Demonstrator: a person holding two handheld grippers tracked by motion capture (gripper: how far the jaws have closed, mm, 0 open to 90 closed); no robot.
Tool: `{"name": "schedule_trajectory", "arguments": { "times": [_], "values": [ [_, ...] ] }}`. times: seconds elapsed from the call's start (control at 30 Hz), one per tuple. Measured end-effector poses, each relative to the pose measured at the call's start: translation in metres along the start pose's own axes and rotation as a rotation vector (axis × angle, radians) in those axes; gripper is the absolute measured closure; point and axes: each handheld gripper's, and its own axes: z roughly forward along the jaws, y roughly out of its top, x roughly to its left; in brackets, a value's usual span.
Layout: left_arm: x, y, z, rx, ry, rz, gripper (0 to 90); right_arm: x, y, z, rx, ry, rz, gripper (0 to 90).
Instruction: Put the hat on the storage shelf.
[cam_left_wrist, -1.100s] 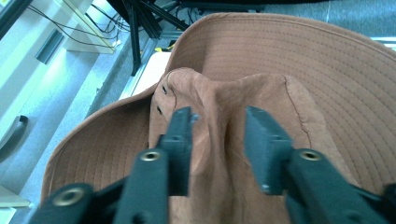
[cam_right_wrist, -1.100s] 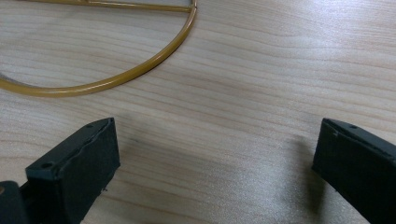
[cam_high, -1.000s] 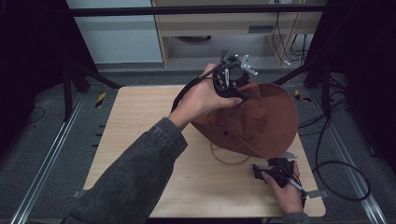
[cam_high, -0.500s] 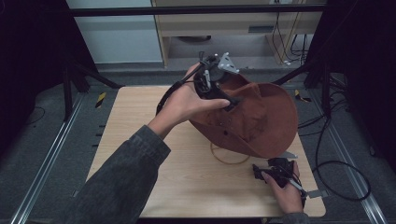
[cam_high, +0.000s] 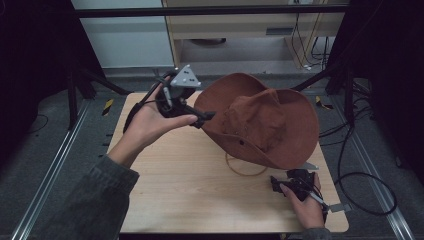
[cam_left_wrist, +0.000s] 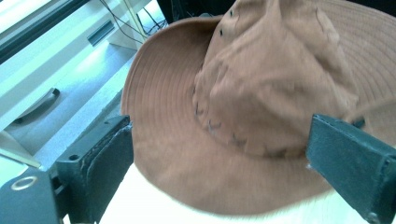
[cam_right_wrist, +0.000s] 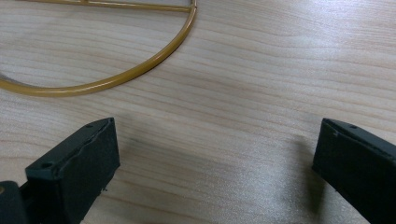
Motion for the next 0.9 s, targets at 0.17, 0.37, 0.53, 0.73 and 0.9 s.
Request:
{"name": "schedule_trajectory", "arguments": {
  "times": [0.17,0.37,0.53,0.73,0.9],
  "values": [
    [0.000,-0.031,-0.019,-0.051,0.014,-0.037,7.0,0.000,0.000,0.000,-0.002,0.001,-0.001,0.5],
    [-0.008,-0.074,-0.024,-0.062,0.025,-0.066,6.8,0.000,0.000,0.000,-0.002,-0.001,0.000,0.5],
    [-0.017,-0.115,-0.014,-0.027,0.026,-0.094,6.6,0.000,0.000,0.000,-0.002,0.000,0.000,0.5],
    [-0.020,-0.156,0.001,0.019,0.034,-0.131,6.7,0.000,0.000,0.000,-0.002,-0.001,0.000,0.5],
    [-0.017,-0.187,0.015,0.076,0.051,-0.162,6.8,0.000,0.000,0.000,-0.002,-0.001,0.000,0.5]
  ]
}}
